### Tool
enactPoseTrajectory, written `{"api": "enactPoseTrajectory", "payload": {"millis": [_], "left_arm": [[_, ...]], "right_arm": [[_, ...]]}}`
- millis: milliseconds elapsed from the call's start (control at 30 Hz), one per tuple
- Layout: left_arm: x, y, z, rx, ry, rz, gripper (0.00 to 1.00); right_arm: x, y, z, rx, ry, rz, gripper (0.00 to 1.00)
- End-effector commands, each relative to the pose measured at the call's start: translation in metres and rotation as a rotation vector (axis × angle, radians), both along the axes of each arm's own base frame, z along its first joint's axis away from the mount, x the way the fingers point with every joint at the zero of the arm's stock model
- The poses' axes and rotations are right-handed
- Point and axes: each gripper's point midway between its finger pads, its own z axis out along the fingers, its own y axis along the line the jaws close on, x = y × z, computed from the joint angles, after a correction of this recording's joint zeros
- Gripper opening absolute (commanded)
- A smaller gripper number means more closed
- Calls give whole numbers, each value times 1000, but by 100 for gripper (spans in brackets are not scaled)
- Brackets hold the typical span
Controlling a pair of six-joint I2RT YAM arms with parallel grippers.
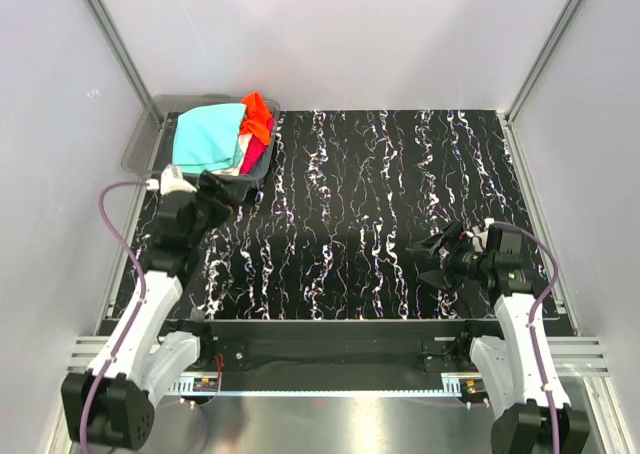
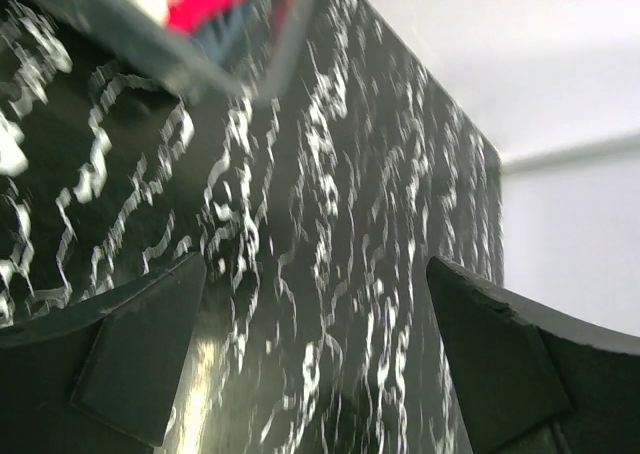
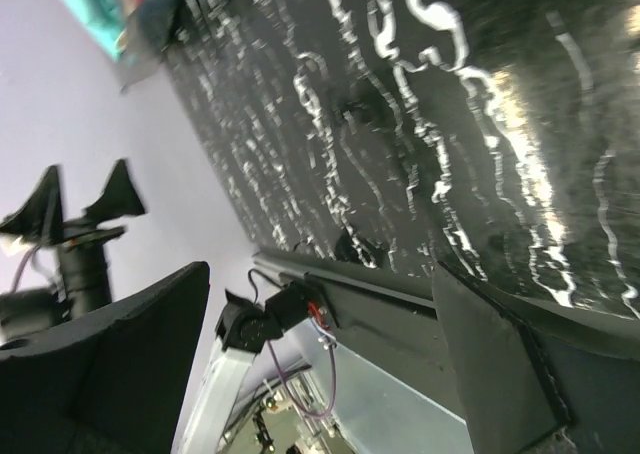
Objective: Fold and stack the t-shirts
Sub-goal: Grab the tshirt from the pile
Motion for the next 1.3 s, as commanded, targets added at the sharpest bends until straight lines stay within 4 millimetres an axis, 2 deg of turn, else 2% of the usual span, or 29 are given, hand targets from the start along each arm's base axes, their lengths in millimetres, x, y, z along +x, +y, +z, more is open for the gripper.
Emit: {"api": "enactPoseTrajectory", "payload": {"millis": [0, 33, 67, 100, 200, 233, 267, 300, 367, 400, 467, 567, 600, 667, 733, 767, 800, 867, 900, 967, 1067, 1133, 1233, 1267], "left_arm": [[32, 32, 44, 40, -89, 198, 99], [39, 40, 45, 37, -79, 236, 99], [44, 43, 59, 33, -90, 232, 99], [51, 57, 48, 77, -50, 258, 99], [69, 80, 55, 49, -37, 317, 99], [84, 95, 47, 36, -15, 330, 99], [93, 86, 45, 5, -5, 254, 99], [102, 89, 58, 19, -29, 231, 99], [119, 94, 50, 59, -11, 205, 99], [126, 96, 58, 73, -27, 206, 99], [135, 104, 45, 89, 10, 232, 99], [142, 111, 21, 56, 73, 254, 98], [144, 111, 17, 37, 86, 253, 91], [147, 109, 9, 6, 106, 253, 87], [156, 109, -3, -20, 136, 256, 78], [165, 108, 3, -32, 123, 231, 75], [174, 108, -13, -32, 157, 218, 74], [185, 108, -12, -37, 155, 202, 70], [191, 108, -25, -48, 183, 200, 70], [200, 111, -28, -56, 174, 202, 65], [212, 115, -42, -99, 195, 222, 58], [216, 120, -51, -113, 213, 241, 57], [224, 126, -53, -97, 212, 261, 59], [231, 125, -56, -97, 214, 241, 53]], "right_arm": [[6, -18, -7, -111, 83, -65, 100], [7, -16, -6, -95, 96, -66, 100], [7, -14, -4, -78, 105, -59, 100], [7, -9, -2, -46, 100, -30, 100], [11, -7, 3, -37, 66, -11, 100], [13, -8, 6, -51, 48, -7, 100], [16, -10, 11, -64, 27, -3, 100], [21, -11, 17, -84, -1, 12, 100], [28, -13, 23, -104, -19, 22, 100], [34, -14, 29, -119, -39, 37, 100], [42, -17, 39, -152, -81, 54, 99], [50, -23, 38, -199, -68, 59, 100], [55, -24, 39, -213, -70, 68, 100], [60, -26, 40, -229, -77, 78, 100], [66, -29, 41, -251, -83, 89, 100], [68, -30, 43, -261, -93, 97, 100], [69, -31, 42, -270, -92, 98, 100], [71, -33, 42, -282, -91, 102, 100], [73, -34, 43, -293, -92, 105, 100], [76, -36, 44, -305, -99, 109, 100], [79, -37, 44, -314, -98, 114, 100], [82, -38, 43, -320, -93, 116, 100], [87, -40, 41, -332, -85, 122, 100], [88, -41, 40, -334, -78, 124, 100]]}}
